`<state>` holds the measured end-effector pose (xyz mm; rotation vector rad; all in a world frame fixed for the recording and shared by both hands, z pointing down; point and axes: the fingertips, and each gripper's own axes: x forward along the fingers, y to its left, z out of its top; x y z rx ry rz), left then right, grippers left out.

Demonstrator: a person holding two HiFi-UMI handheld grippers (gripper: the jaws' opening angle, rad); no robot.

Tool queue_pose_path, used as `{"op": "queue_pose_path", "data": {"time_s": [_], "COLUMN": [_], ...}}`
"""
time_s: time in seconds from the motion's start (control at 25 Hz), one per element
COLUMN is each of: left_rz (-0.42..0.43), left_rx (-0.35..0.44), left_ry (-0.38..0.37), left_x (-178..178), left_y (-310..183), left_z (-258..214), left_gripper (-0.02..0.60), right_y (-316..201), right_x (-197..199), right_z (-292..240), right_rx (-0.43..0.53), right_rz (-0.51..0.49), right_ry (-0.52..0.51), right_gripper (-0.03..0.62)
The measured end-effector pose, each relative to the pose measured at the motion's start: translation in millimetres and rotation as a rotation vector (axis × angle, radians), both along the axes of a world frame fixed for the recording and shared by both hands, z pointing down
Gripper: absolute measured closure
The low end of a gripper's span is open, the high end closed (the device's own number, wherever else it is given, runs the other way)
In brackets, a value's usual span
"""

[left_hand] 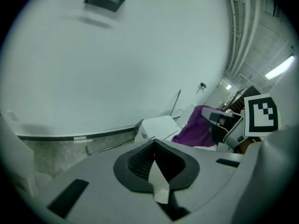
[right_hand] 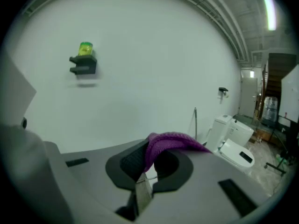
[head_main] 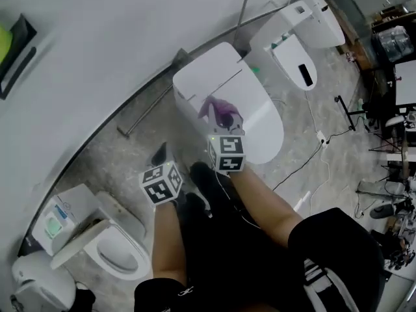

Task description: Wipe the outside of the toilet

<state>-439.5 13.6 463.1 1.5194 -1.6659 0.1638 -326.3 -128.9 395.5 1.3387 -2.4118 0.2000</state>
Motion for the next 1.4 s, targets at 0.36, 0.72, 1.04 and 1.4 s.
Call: {"op": "queue_pose_path", "data": {"time_s": [0.36, 0.72, 1.04, 1.4], "left_rz": [0.163, 0.208, 0.299, 0.356], "left_rx": [0.098, 0.256, 0.392, 0.361], "left_ry": [-0.091, -0.251, -0.253, -0.249], "left_x": [75, 159, 296, 384], "left_y": [-4, -93, -114, -96], "left_z": [-161, -291, -379, -359], "left_gripper": [0.572, 0.572, 0.572, 0.572], "right_y": [32, -16, -8, 17], "right_x": [100, 209, 332, 413], "right_z": [-145, -267, -330, -334], "right_rx": [0.057, 0.091, 0.16, 0.201], "right_rz": [0.096, 0.215, 0.183, 0.178], "right_ry": [-0.114, -0.367, -0.389, -0.362], "right_gripper": [0.566, 0.566, 0.566, 0.566]}}
